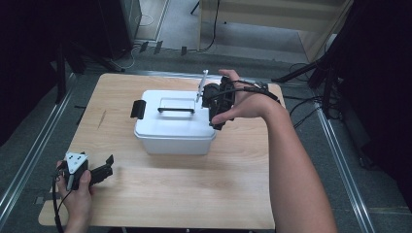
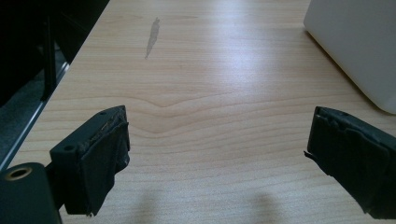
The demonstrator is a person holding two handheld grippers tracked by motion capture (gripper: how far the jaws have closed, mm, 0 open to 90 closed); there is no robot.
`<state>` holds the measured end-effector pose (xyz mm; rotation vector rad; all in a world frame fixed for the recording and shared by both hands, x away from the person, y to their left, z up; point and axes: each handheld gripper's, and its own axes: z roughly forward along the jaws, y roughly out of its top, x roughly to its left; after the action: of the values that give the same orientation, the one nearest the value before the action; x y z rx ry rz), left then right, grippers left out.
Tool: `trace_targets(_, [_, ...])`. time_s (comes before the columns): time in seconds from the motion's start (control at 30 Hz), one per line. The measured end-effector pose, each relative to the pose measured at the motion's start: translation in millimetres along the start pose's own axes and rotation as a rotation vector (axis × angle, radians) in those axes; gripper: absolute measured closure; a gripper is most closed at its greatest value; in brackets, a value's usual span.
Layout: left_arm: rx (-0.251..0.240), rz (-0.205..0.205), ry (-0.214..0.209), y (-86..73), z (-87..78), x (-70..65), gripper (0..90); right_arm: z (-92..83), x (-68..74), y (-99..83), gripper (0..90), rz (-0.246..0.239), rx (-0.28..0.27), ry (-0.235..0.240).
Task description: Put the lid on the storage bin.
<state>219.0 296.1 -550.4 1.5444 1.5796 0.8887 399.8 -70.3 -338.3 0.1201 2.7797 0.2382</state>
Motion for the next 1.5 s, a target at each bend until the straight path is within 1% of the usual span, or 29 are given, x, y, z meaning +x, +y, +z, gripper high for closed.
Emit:
trace_targets(0.13, [0.0, 0.002, 0.0, 0.0, -0.1, 0.0, 6.4, -4.6, 0.4, -12.3, 0.0, 0.013, 0.004, -0.006])
trace_targets(0.33, [0.0, 0.004, 0.001, 0.0, 0.0, -0.4, 6.4, -5.9, 1.4, -31.1, 0.0, 0.036, 0.02, -0.004])
trace_targets(0.6, [-0.001, 0.002, 0.001, -0.1, 0.0, -0.3, 6.4, -2.2, 2.6, -55.1, 0.0, 0.067, 0.036, -0.004])
trace_targets(0.8, [-0.001, 0.003, 0.003, -0.1, 0.1, -0.5, 6.3, 0.5, 4.7, -73.2, 0.0, 0.101, 0.04, 0.002])
trace_targets(0.83, [-0.001, 0.003, 0.003, 0.0, 0.1, -0.5, 6.4, 1.2, 4.7, -76.1, 0.0, 0.099, 0.038, 0.004])
trace_targets(1.17, [0.001, 0.004, 0.004, 0.0, 0.0, -0.4, 6.4, 7.2, 10.5, -104.3, 0.0, 0.152, 0.041, 0.007])
trace_targets(1.5, [0.001, 0.004, 0.005, 0.0, 0.0, -0.7, 6.3, 14.0, 19.6, -126.7, 0.0, 0.196, 0.017, 0.014])
